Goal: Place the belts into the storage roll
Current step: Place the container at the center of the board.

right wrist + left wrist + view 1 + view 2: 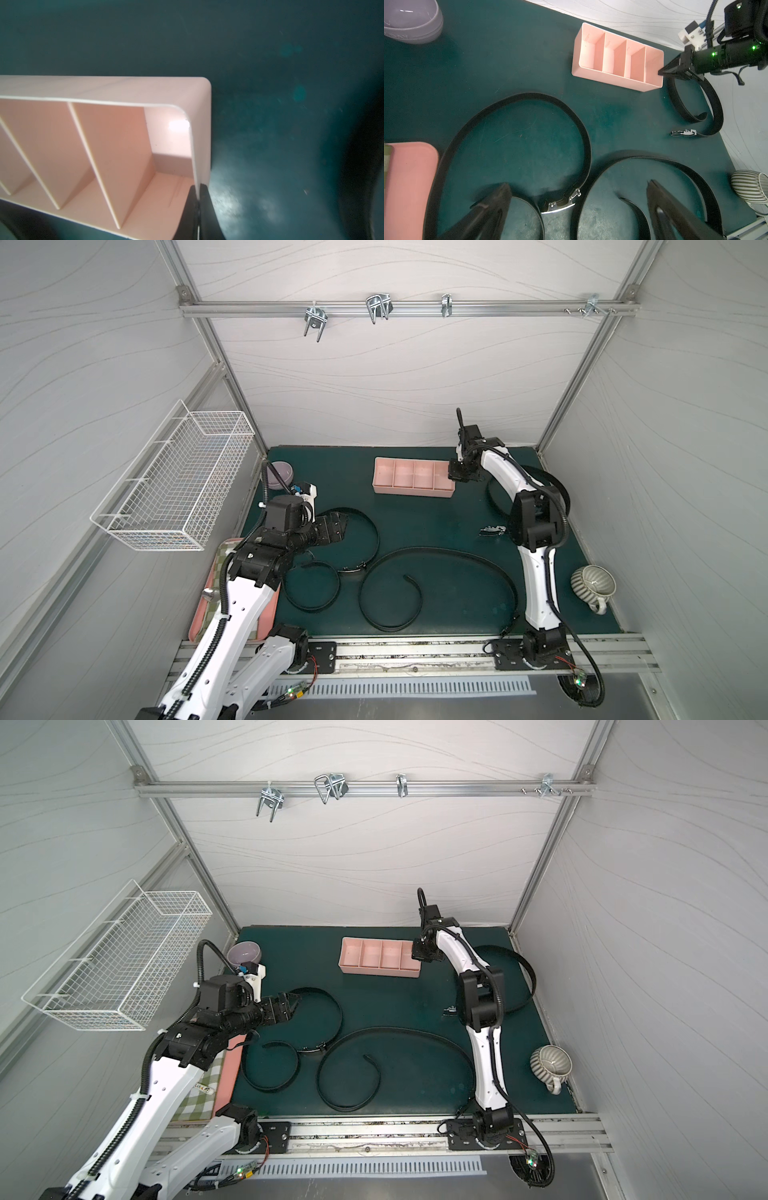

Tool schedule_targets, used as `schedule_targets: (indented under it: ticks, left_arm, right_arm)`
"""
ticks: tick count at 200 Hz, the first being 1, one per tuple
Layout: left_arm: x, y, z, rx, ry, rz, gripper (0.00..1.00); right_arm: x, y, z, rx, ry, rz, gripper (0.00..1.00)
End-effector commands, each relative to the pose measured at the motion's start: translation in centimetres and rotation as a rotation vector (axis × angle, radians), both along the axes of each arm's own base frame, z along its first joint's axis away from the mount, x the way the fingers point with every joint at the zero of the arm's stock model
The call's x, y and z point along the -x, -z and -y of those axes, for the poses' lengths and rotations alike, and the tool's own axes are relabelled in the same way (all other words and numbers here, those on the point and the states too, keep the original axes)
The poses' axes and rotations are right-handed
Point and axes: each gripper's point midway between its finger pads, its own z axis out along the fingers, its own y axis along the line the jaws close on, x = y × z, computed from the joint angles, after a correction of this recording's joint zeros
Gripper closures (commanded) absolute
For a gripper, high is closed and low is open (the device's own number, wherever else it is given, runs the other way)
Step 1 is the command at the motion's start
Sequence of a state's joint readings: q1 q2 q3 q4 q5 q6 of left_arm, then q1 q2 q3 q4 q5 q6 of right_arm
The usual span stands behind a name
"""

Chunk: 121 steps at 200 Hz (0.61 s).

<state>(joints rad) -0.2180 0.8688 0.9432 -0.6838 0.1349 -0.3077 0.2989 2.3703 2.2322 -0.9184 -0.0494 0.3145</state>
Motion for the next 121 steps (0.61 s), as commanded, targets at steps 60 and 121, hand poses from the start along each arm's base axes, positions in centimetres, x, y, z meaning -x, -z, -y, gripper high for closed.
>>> schedule_targets:
  ticks: [60,121]
  left_arm:
    - [-0.7,0.7,0.7,0.001,0.028,-0.031,0.04]
    - [-0.5,1.0,0.6,-0.008,0.03,-0.043,0.03]
  right_arm:
    - [-2.6,1.1,-1.9,-0.09,-0.118,0.022,1.0]
    - [-4.8,-0.8,-2.9,-0.187,-0.127,0.114,0.71]
